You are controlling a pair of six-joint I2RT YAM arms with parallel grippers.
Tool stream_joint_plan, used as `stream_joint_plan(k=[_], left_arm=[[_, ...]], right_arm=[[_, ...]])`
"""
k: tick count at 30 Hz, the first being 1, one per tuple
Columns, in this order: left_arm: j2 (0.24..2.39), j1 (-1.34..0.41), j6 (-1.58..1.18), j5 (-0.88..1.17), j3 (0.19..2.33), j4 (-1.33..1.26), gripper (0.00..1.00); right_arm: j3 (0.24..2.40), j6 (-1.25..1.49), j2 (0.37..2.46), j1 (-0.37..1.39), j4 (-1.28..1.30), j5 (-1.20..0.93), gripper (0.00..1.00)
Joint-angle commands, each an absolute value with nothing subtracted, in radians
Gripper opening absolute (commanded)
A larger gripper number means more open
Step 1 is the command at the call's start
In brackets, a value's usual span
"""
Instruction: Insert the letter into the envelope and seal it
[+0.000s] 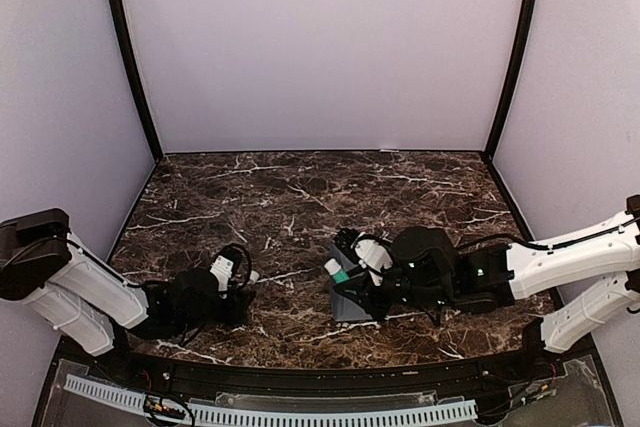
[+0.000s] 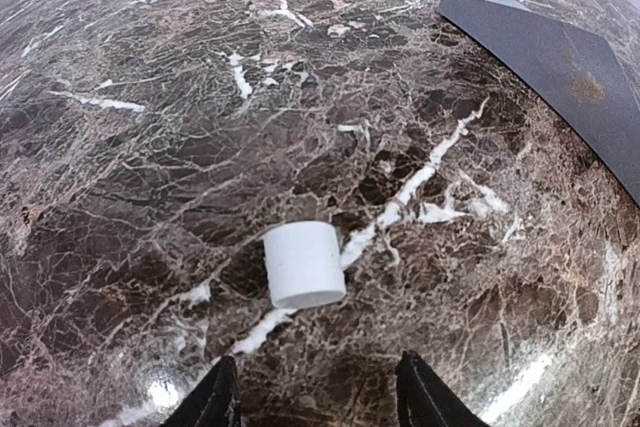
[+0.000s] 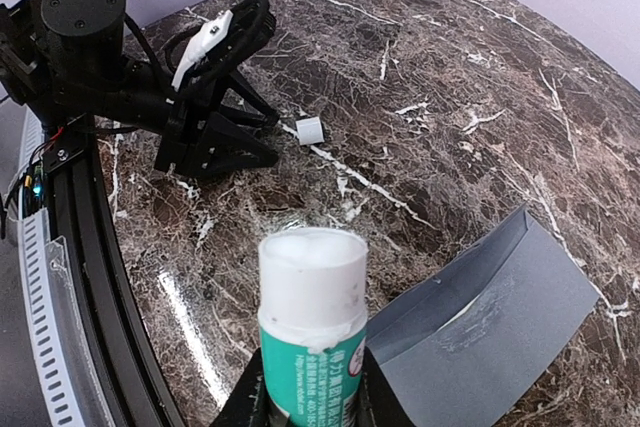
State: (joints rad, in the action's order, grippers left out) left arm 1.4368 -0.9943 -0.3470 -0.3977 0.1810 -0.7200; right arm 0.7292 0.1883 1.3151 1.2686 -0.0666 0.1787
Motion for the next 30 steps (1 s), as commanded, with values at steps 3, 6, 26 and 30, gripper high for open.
stream_joint_plan(k=[3, 6, 26, 30], left_arm=[[1.554, -0.979, -0.301, -0.392, 0.228, -0.854, 0.48], [1.596, -0.978, -0.293, -0.409, 0.237, -0.883, 0.46], [1.686, -0.977, -0.274, -0.430, 0.236, -0.956, 0.24], [1.678, -0.977, -0.271, -0.407, 0.235, -0.961, 0.18]], right_arm=[[0.726, 0.192, 1.277, 1.263, -0.082, 0.173, 0.00], [0.720, 0.196, 1.265, 1.264, -0.077, 0.173, 0.00], [0.703, 0.208, 1.241, 1.265, -0.080, 0.161, 0.00], [0.703, 0.207, 1.237, 1.265, -0.079, 0.156, 0.00]])
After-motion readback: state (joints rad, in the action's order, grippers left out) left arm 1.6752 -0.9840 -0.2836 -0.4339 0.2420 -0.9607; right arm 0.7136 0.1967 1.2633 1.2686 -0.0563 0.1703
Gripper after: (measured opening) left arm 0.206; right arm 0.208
